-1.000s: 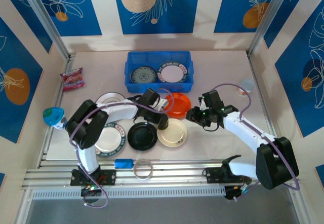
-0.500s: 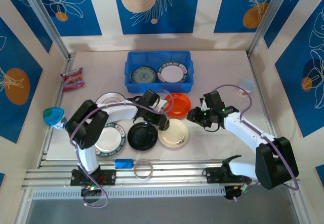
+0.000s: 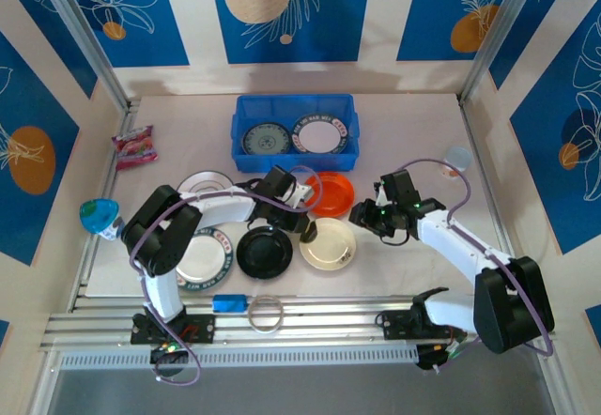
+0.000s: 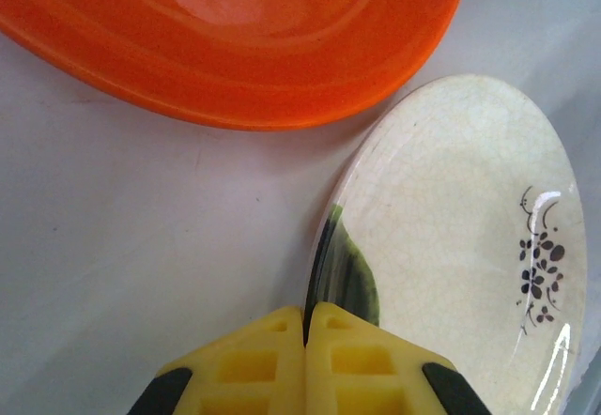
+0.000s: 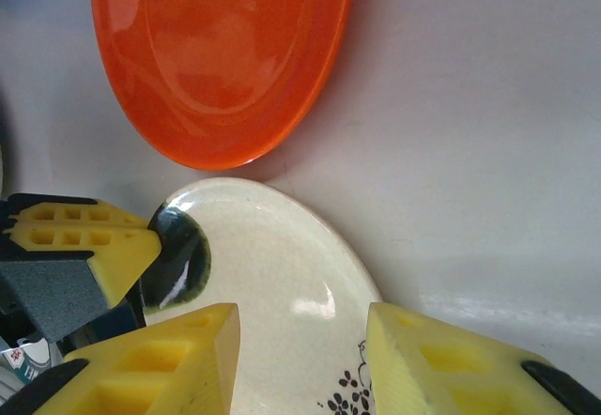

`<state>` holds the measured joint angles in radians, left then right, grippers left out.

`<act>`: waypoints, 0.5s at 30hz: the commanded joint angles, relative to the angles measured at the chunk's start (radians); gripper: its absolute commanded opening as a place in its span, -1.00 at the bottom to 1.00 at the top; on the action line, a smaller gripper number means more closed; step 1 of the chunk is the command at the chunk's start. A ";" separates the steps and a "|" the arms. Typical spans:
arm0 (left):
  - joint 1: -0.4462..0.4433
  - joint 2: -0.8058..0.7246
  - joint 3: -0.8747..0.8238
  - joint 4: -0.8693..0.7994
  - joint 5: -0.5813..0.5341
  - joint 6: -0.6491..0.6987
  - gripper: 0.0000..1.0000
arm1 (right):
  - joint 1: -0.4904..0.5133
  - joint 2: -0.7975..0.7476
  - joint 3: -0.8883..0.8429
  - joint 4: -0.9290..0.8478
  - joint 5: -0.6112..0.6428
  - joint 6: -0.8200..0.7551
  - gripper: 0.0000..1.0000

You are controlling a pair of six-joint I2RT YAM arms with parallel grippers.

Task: Place the plates into the plastic bin on the countertop

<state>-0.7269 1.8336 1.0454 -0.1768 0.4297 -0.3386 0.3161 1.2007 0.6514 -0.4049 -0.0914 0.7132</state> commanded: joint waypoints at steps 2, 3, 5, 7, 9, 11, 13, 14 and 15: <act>-0.009 -0.054 -0.027 0.032 0.112 -0.017 -1.00 | -0.020 -0.046 -0.018 -0.025 -0.034 -0.006 -0.18; -0.007 -0.066 -0.035 0.040 0.141 -0.025 -1.00 | -0.027 -0.056 -0.022 -0.032 -0.037 -0.009 -0.17; -0.007 -0.092 -0.045 0.047 0.178 -0.041 -1.00 | -0.039 -0.079 -0.027 -0.044 -0.049 -0.018 -0.15; -0.005 -0.113 -0.057 0.063 0.196 -0.058 -1.00 | -0.047 -0.101 -0.032 -0.055 -0.054 -0.026 -0.12; 0.006 -0.123 -0.077 0.098 0.217 -0.082 -1.00 | -0.054 -0.117 -0.033 -0.072 -0.048 -0.038 -0.12; 0.013 -0.130 -0.095 0.153 0.242 -0.119 -1.00 | -0.060 -0.125 -0.035 -0.078 -0.057 -0.052 -0.12; 0.021 -0.132 -0.116 0.221 0.274 -0.163 -1.00 | -0.063 -0.129 -0.034 -0.082 -0.068 -0.059 -0.13; 0.026 -0.134 -0.125 0.252 0.286 -0.186 -1.00 | -0.063 -0.135 -0.037 -0.080 -0.080 -0.063 -0.13; 0.031 -0.135 -0.133 0.279 0.296 -0.202 -1.00 | -0.063 -0.140 -0.039 -0.076 -0.095 -0.065 -0.14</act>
<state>-0.7116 1.7267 0.9382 -0.0204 0.6365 -0.4622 0.2577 1.0817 0.6258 -0.4572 -0.1307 0.6785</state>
